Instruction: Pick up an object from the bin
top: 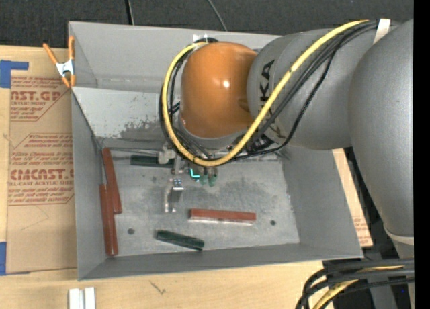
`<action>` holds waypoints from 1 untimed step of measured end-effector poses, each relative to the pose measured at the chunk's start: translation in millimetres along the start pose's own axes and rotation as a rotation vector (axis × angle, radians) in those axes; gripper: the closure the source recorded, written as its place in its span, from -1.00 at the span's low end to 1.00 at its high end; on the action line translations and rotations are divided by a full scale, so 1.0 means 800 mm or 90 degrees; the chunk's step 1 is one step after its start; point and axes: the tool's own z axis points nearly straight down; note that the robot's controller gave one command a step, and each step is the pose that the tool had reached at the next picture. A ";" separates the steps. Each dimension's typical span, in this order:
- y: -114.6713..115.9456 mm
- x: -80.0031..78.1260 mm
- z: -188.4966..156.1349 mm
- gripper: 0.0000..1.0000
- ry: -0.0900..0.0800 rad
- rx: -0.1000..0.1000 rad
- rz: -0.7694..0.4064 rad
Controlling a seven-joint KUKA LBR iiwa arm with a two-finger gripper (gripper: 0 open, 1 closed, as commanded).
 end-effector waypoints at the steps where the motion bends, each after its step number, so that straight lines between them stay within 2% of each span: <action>1: -0.001 -0.003 -0.006 -1.00 -0.005 -0.001 0.001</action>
Offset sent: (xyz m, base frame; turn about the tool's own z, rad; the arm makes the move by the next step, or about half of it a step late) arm 0.0531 -0.0900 -0.1175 -0.0450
